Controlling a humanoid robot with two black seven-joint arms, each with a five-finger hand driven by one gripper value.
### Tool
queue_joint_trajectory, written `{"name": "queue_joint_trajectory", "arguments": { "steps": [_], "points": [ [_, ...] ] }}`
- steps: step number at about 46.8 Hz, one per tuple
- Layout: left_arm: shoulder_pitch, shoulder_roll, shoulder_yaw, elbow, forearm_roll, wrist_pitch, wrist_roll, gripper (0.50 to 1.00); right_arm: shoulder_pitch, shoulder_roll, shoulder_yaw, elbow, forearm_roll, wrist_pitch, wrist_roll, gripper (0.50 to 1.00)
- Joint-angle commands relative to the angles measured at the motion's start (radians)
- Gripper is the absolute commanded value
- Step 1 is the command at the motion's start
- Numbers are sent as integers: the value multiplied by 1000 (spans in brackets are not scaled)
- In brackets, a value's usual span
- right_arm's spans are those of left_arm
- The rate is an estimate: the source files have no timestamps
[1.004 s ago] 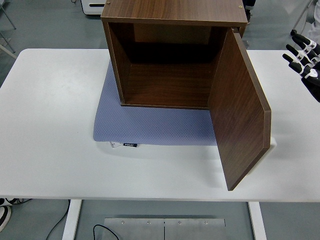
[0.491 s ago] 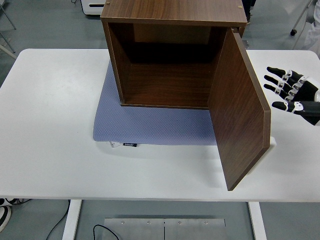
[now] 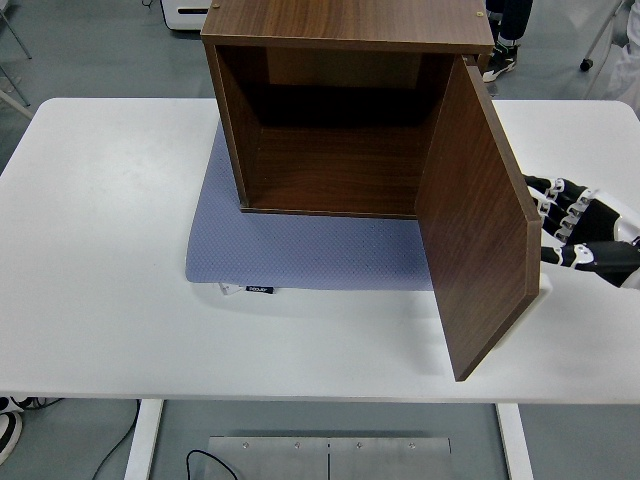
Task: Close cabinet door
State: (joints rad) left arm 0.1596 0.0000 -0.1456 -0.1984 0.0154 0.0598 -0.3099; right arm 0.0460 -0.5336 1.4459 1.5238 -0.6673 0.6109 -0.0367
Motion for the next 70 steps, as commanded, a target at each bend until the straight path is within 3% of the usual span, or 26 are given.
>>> {"name": "queue_joint_trajectory", "arguments": {
  "steps": [1, 15, 26, 50, 70],
  "points": [
    [0, 0, 0, -1, 0, 0, 0, 1000, -24, 0, 1, 27, 0, 0, -3, 1000],
    [0, 0, 0, 1, 0, 0, 0, 1000, -69, 15, -4, 110, 0, 0, -5, 1000],
    [0, 0, 0, 1, 0, 0, -2, 1000, -83, 46, -13, 164, 0, 0, -51, 1000],
    [0, 0, 0, 1, 0, 0, 0, 1000, -80, 139, -88, 165, -11, 0, -111, 1000],
    [1, 0, 0, 1, 0, 0, 0, 1000, -55, 205, -130, 162, -28, 0, -111, 1000]
  ]
}}
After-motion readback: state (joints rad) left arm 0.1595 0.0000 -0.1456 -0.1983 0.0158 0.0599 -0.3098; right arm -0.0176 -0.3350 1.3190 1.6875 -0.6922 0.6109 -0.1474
